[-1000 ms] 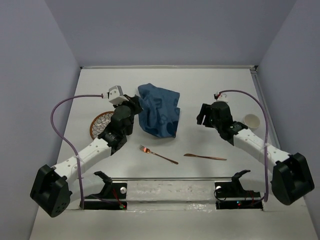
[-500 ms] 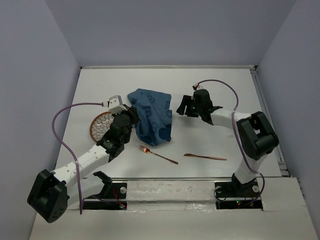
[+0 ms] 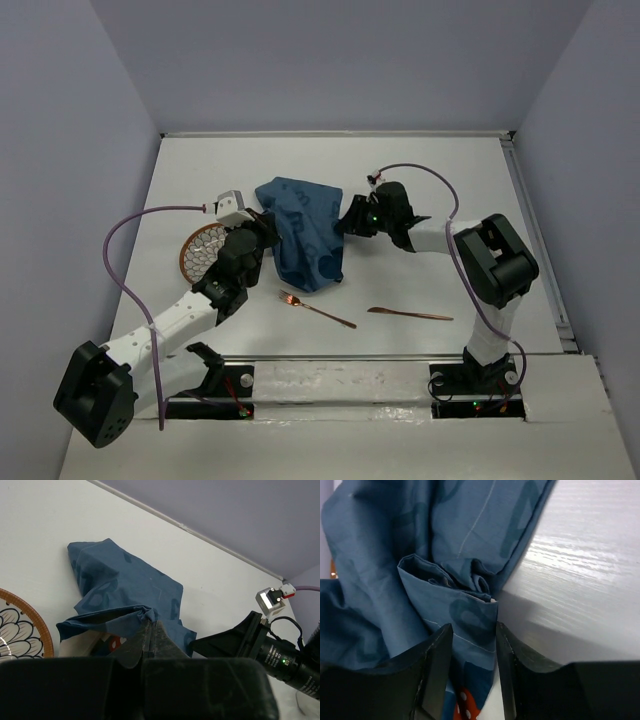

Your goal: Set the dinner table for one person

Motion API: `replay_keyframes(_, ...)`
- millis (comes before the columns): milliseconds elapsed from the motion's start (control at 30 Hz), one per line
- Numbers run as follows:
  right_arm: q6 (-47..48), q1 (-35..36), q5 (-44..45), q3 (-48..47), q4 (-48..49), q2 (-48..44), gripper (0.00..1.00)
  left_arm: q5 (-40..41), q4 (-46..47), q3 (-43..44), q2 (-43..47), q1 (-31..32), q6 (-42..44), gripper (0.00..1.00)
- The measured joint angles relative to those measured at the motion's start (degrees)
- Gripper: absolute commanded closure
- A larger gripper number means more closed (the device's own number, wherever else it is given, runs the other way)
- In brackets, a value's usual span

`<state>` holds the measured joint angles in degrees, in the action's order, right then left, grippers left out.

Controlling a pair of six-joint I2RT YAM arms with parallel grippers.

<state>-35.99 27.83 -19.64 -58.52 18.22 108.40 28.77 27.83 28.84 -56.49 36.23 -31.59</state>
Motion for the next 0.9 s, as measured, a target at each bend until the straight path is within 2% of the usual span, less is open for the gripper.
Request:
replay_keyframes(33,0.0,0.0,-0.17,0.0,0.24,0.0,0.8,-0.07,0.11,0.0,0.0,0.0,0.0,1.0)
replay_keyframes(100,-0.55,0.0,-0.55,-0.02,1.03,0.09,0.92,-0.09,0.26,0.0,-0.02,0.0,0.0,1.0)
replay_keyframes(167,-1.01,0.0,-0.57,-0.07,1.62,0.17,1.0,-0.09,0.26,0.0,-0.02,0.0,0.0,1.0)
replay_keyframes(367,-1.27,0.0,1.46,-0.26,1.77,-0.5,1.0,-0.02,0.28,0.0,0.0,0.0,0.04,1.0)
replay_keyframes(500,0.37,0.0,5.95,0.5,0.2,-5.95,1.0,0.24,0.26,0.0,0.11,0.0,0.13,1.0)
replay_keyframes(667,4.66,-0.11,17.07,2.27,-4.96,-22.12,1.0,0.59,0.22,0.0,1.81,-0.74,0.31,1.0)
replay_keyframes(767,8.24,-0.2,25.73,2.29,-8.61,-36.06,1.0,0.74,0.11,0.39,4.04,-2.03,0.28,1.0)
replay_keyframes(900,12.2,-0.44,34.56,1.38,-11.91,-49.37,1.0,0.83,-0.22,3.65,6.62,-3.41,0.42,1.0)
